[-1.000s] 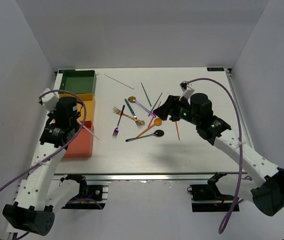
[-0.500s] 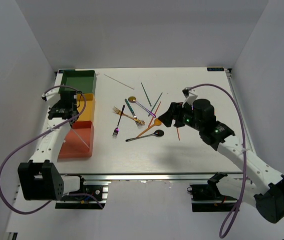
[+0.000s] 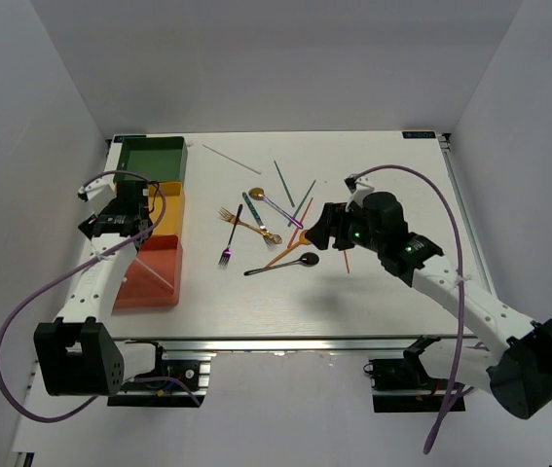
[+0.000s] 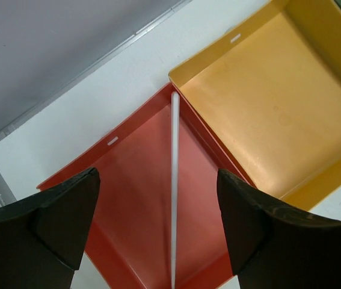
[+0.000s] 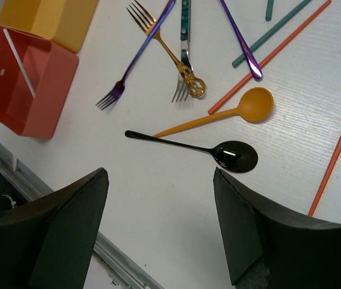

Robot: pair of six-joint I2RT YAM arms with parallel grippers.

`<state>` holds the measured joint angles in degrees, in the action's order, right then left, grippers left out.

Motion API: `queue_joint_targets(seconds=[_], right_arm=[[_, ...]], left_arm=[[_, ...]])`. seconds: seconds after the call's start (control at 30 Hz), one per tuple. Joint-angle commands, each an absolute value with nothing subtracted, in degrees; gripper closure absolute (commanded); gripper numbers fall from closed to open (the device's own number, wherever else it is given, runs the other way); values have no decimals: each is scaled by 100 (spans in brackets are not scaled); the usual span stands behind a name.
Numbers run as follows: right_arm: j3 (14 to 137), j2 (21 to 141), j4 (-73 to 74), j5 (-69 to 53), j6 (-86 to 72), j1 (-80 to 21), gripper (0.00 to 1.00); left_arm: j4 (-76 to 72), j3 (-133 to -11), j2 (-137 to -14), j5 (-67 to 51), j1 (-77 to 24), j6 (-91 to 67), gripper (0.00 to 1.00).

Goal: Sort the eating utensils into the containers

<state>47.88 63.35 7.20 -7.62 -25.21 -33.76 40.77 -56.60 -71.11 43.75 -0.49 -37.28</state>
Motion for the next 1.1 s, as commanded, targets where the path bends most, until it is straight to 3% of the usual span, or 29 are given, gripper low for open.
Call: queue_joint_targets(seconds=[0.0, 0.4, 0.5, 0.6, 1.07], right_arm=[[4930, 6609, 642, -659, -2373, -3349, 24], [5379, 7611, 1476, 772, -2233, -3349, 26], [5484, 7935, 1757, 1186, -2049, -3349, 35], [5607, 8340, 1889, 1353, -1934, -3340, 52], [6486, 10194, 1916, 1486, -1512, -2646, 48]], left_arm=[[4096, -5599, -6751, 4614, -18, -3762, 12], [3850, -5528, -6539, 4342, -18, -3481, 6], [3596, -5397, -6241, 4001, -18, -3297, 7], [3315, -5169, -5889, 3483, -18, -3085, 6], [2997, -4931, -5775, 2286, -18, -2848, 2]])
